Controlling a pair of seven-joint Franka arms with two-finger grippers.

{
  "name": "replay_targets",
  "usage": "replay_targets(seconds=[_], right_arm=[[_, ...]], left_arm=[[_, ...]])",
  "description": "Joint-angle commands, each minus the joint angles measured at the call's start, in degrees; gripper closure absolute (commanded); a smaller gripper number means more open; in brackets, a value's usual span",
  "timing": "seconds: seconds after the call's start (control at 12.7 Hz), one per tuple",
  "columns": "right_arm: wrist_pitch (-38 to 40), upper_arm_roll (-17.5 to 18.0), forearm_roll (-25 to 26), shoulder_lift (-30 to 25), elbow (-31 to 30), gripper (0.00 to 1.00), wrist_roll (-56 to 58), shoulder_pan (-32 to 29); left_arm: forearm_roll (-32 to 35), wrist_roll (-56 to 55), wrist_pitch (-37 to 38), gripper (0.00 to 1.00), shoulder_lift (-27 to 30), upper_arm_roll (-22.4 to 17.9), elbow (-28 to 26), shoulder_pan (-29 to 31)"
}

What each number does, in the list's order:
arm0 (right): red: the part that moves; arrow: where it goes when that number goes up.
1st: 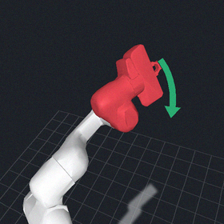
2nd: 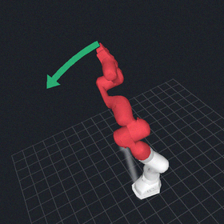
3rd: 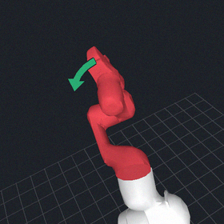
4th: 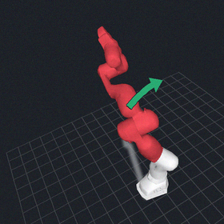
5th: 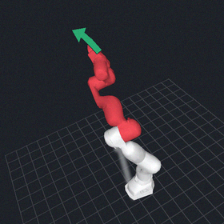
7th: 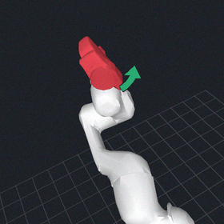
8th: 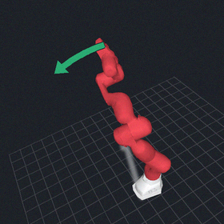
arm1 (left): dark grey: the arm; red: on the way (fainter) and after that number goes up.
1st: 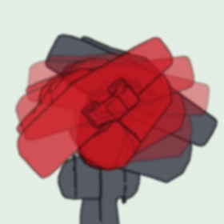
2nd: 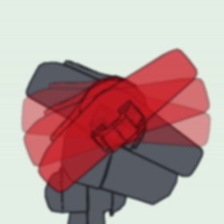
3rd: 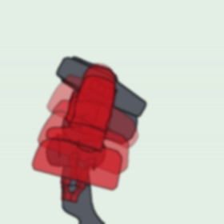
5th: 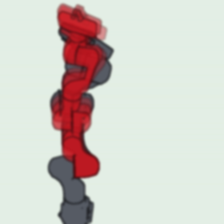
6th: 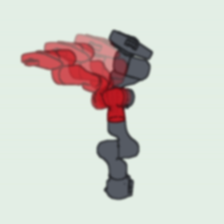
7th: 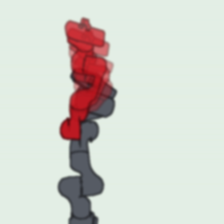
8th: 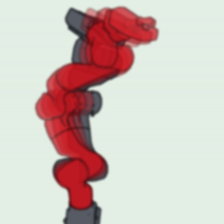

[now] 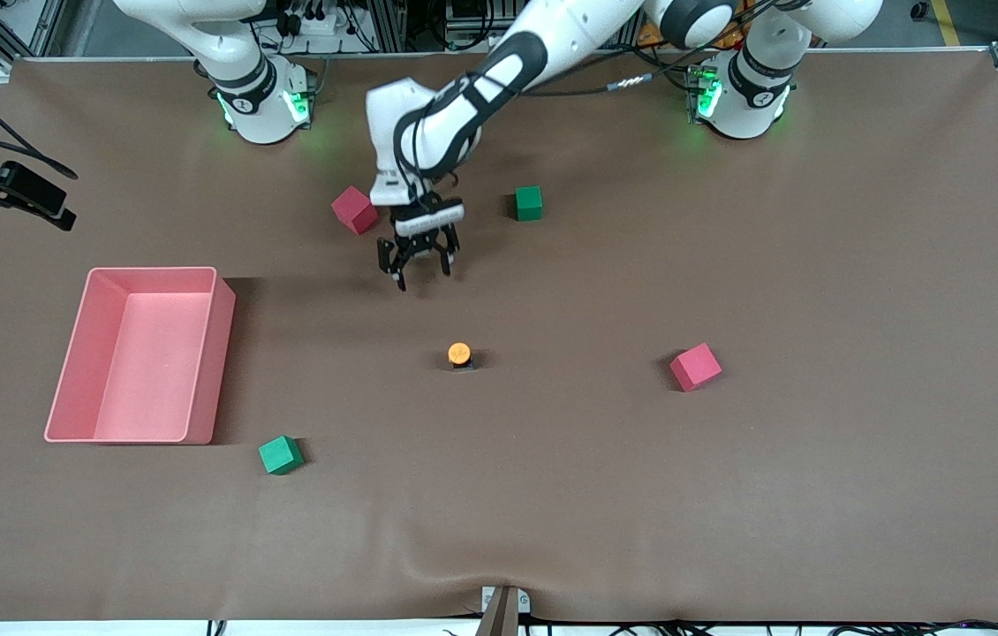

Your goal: Place and upright button with both arms

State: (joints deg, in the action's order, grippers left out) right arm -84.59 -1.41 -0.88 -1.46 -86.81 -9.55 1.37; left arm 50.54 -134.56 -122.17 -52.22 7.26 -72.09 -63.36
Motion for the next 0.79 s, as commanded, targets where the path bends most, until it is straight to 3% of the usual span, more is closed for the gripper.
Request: replay_targets(seconds=[0.0,0.24,0.47,0.71], right_arm=[[0.04,0.00,-0.09,-1.35,-1.25,0.00,0.67,-0.23],[0.13,0.00,-0.09,-1.35,-1.25,0.00,0.67,-0.23],[0.13,0.00,-0.09,-1.35,-1.25,0.00,0.67,-0.23],[0.13,0.00,-0.09,-1.35,-1.25,0.00,0.67,-0.23]], left_arm=[[-12.79,8.22,3.86,0.00,7.45,0.39,-1.57,1.39],[-25.90,21.31,6.05,0.00,17.82,0.30,-1.65,7.97],[-34.34,38.44,12.02,0.00,25.92,0.30,-1.65,16.66],[-36.12,51.73,22.03,0.00,31.81,0.30,-1.65,26.32]])
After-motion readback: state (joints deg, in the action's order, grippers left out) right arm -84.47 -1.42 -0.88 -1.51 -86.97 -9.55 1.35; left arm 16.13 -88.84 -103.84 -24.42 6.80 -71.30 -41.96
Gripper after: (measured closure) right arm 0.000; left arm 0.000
